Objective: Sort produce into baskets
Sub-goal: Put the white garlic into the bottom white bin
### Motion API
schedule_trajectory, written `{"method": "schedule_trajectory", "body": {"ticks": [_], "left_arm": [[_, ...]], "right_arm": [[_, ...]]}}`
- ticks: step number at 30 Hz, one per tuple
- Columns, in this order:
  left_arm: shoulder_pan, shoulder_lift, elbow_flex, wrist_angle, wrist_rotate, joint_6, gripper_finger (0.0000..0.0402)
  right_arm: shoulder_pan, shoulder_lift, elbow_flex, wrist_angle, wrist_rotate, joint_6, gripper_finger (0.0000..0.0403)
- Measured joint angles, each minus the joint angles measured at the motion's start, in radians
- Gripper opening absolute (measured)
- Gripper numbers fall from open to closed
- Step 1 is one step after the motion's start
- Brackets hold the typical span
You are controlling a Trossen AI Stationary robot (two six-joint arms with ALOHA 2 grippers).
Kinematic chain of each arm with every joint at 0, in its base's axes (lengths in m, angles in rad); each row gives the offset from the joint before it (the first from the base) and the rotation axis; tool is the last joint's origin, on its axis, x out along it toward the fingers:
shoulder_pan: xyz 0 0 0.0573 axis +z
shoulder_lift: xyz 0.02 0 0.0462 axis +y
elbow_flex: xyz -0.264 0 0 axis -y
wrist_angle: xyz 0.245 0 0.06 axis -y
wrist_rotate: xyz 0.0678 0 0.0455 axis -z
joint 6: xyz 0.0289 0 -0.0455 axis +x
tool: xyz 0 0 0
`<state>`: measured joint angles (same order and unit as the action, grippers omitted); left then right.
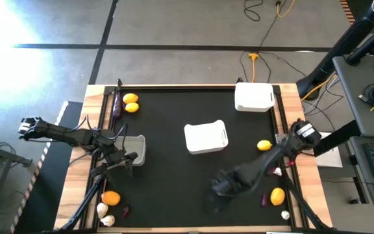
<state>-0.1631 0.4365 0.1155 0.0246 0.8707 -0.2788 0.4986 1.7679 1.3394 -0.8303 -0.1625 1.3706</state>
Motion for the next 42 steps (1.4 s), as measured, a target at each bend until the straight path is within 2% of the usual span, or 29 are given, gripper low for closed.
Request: {"method": "schedule_trajectory", "body": {"ticks": [6,10,15,23,27,34,42], "left_arm": [[0.000,0.001,0.000,0.000,0.000,0.000,0.0327],[0.000,0.001,0.000,0.001,0.000,0.000,0.0327],[0.000,0.001,0.000,0.001,0.000,0.000,0.0327],[0.000,0.001,0.000,0.001,0.000,0.000,0.0327],[0.000,0.001,0.000,0.002,0.000,0.000,0.0327],[0.000,0.001,0.000,0.002,0.000,0.000,0.0327],[0.000,0.001,0.000,0.003,0.000,0.000,0.0327]], "right_arm": [[-0.183,0.017,0.066,0.002,0.260,-0.394,0.0104],[-0.302,0.018,0.116,0.005,0.373,-0.532,0.0104],[-0.415,0.017,0.193,0.010,0.372,-0.620,0.0104],[-0.540,0.043,0.169,0.004,0.367,-0.588,0.0104],[-0.559,0.107,0.163,0.007,0.360,-0.588,0.0105],[-0.568,0.203,0.171,0.024,0.258,-0.663,0.0111],[-0.567,0.206,0.198,0.023,0.238,-0.692,0.0171]]}}
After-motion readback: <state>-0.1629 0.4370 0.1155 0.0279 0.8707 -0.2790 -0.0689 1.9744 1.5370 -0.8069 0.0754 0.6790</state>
